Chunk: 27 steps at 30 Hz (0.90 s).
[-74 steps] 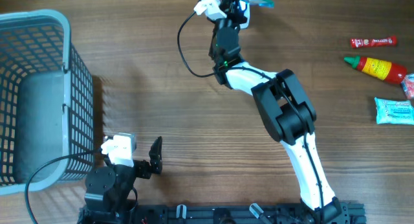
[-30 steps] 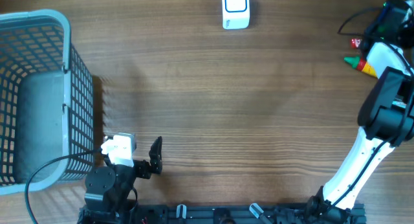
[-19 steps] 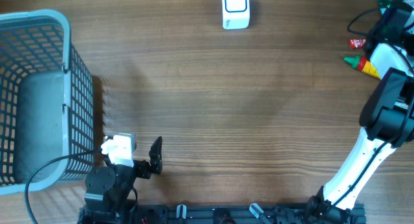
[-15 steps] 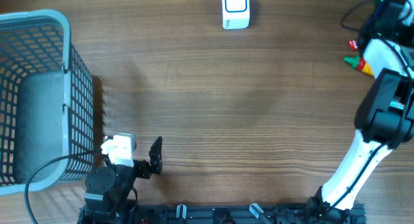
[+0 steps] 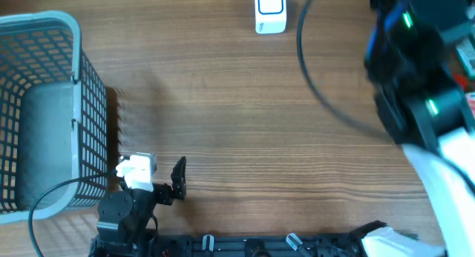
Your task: Scan the item barcode
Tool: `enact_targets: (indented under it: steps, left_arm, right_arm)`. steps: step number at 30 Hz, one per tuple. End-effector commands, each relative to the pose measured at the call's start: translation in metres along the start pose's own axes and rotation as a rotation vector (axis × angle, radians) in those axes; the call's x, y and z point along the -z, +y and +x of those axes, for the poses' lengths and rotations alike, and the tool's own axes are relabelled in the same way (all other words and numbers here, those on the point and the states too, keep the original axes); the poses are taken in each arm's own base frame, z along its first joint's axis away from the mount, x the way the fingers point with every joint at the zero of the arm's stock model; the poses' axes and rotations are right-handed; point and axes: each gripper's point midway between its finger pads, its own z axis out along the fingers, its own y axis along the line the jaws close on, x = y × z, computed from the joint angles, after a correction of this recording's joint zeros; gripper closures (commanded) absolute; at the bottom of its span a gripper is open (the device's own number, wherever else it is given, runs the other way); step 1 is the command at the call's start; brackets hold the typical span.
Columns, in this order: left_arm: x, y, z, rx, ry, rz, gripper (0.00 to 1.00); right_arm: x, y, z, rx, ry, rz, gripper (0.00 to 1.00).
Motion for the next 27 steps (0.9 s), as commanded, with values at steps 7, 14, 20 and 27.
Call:
enact_targets:
  steps: [7,14,20,27]
  left_arm:
    - [0.001,-0.003,-0.002,-0.022,-0.008,0.019,0.0]
    - [0.001,-0.003,-0.002,-0.022,-0.009,0.019,0.0]
    - [0.001,-0.003,-0.002,-0.022,-0.009,0.019,0.0]
    - [0.001,-0.003,-0.002,-0.022,-0.008,0.019,0.0]
  right_arm:
    - [0.131,-0.086,0.019,-0.256,0.041,-0.183,0.0]
    - [0.161,-0.102,0.084,-0.001,0.211,-0.23,0.0]
    - [0.157,-0.056,0.1,0.002,0.21,-0.39,0.0]
    - [0.139,0.007,0.133,-0.115,-0.117,-0.552,0.0]
